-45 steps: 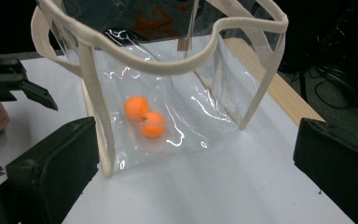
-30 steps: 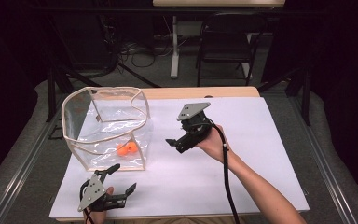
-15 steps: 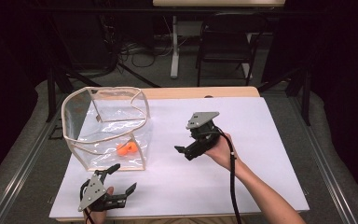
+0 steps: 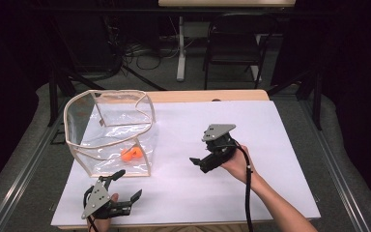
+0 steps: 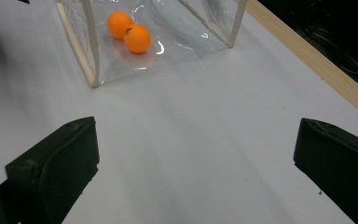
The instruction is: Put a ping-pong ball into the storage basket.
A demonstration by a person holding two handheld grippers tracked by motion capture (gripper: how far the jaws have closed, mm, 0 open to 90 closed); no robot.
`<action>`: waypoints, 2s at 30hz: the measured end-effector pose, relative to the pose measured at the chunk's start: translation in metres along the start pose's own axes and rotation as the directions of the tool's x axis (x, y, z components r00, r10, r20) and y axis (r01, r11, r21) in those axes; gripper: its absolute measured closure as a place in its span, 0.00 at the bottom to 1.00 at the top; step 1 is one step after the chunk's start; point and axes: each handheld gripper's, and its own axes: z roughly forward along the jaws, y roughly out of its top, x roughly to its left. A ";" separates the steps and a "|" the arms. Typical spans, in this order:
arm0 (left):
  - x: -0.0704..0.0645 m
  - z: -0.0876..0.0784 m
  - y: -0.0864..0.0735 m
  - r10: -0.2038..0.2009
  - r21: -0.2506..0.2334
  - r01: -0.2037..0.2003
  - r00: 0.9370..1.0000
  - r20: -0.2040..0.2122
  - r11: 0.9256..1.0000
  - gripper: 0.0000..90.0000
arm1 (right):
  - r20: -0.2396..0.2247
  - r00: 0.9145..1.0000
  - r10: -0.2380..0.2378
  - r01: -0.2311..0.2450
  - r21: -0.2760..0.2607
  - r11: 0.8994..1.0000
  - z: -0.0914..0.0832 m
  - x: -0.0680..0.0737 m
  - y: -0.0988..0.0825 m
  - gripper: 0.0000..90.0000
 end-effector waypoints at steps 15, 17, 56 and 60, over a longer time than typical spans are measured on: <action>0.000 0.000 0.000 -0.001 0.000 0.001 1.000 -0.001 1.000 0.17 | 0.025 0.999 0.024 -0.024 0.021 0.999 -0.009 0.006 -0.032 0.00; 0.000 0.000 0.000 -0.002 0.000 0.002 1.000 -0.001 1.000 0.17 | 0.029 0.999 0.021 -0.022 0.026 0.999 -0.010 0.007 -0.037 0.00; -0.001 0.000 0.000 0.002 -0.002 -0.002 1.000 -0.001 1.000 0.17 | 0.091 0.991 0.102 -0.108 0.065 0.992 -0.033 0.016 -0.121 0.00; -0.001 0.001 0.000 0.002 0.000 -0.002 1.000 0.001 1.000 0.17 | 0.097 0.989 0.113 -0.119 0.061 0.991 -0.037 0.018 -0.127 0.00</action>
